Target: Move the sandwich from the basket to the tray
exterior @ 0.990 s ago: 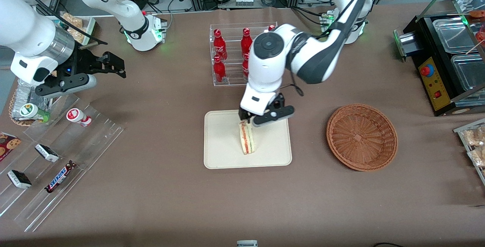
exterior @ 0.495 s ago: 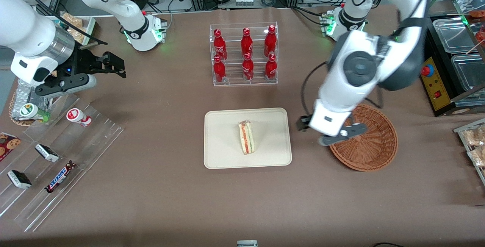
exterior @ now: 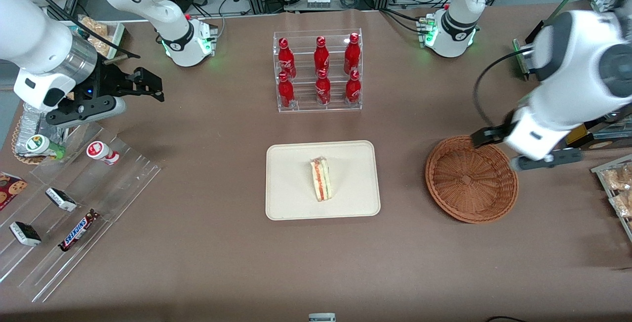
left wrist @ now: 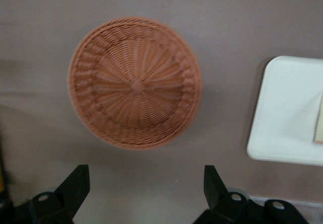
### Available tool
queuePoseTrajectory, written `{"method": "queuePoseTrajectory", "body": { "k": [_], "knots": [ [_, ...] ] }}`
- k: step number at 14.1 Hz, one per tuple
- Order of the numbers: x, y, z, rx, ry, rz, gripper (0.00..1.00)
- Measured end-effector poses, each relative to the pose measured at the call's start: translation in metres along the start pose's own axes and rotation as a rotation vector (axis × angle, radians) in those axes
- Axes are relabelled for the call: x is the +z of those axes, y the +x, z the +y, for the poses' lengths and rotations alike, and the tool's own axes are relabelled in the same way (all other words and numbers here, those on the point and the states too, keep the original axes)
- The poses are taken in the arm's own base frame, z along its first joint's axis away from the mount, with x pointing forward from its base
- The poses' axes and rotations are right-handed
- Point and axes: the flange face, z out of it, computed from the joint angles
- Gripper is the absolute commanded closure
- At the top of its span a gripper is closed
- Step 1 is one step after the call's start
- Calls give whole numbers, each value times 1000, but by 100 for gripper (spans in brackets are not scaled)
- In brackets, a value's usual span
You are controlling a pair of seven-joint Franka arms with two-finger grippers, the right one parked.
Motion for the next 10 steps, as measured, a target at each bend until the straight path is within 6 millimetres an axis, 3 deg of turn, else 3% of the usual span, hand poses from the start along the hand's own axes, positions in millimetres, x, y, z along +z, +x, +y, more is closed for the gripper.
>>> {"method": "queuePoseTrajectory", "body": {
  "k": [3,7,10],
  "knots": [
    [-32,-18,-51,45,-8,0,0],
    [-76,-45,-75,73,-17,68,0],
    [-81,-47,-77,82,-18,79,0]
  ]
}}
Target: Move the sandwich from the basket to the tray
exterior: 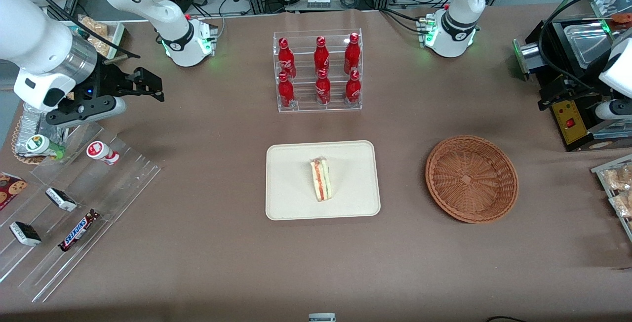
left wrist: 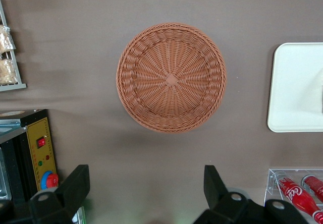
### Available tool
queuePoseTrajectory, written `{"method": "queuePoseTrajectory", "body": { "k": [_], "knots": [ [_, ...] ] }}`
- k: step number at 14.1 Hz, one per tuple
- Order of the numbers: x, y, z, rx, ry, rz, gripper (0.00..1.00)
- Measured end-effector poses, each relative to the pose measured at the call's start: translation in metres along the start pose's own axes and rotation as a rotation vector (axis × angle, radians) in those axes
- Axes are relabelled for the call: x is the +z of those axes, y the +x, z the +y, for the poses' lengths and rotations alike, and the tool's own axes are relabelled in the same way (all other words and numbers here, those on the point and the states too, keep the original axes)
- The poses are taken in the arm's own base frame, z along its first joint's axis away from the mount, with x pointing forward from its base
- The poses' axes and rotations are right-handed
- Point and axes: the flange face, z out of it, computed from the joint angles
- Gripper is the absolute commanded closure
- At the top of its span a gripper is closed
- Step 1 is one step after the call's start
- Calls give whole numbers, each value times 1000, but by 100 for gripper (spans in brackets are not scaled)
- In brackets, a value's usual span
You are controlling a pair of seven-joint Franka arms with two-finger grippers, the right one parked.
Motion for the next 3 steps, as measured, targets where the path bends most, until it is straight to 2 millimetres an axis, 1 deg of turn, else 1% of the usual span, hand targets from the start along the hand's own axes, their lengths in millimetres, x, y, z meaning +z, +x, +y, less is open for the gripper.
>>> {"method": "queuePoseTrajectory", "body": {
  "k": [3],
  "knots": [
    [4,2,0,2,0,-7,0]
  ]
}}
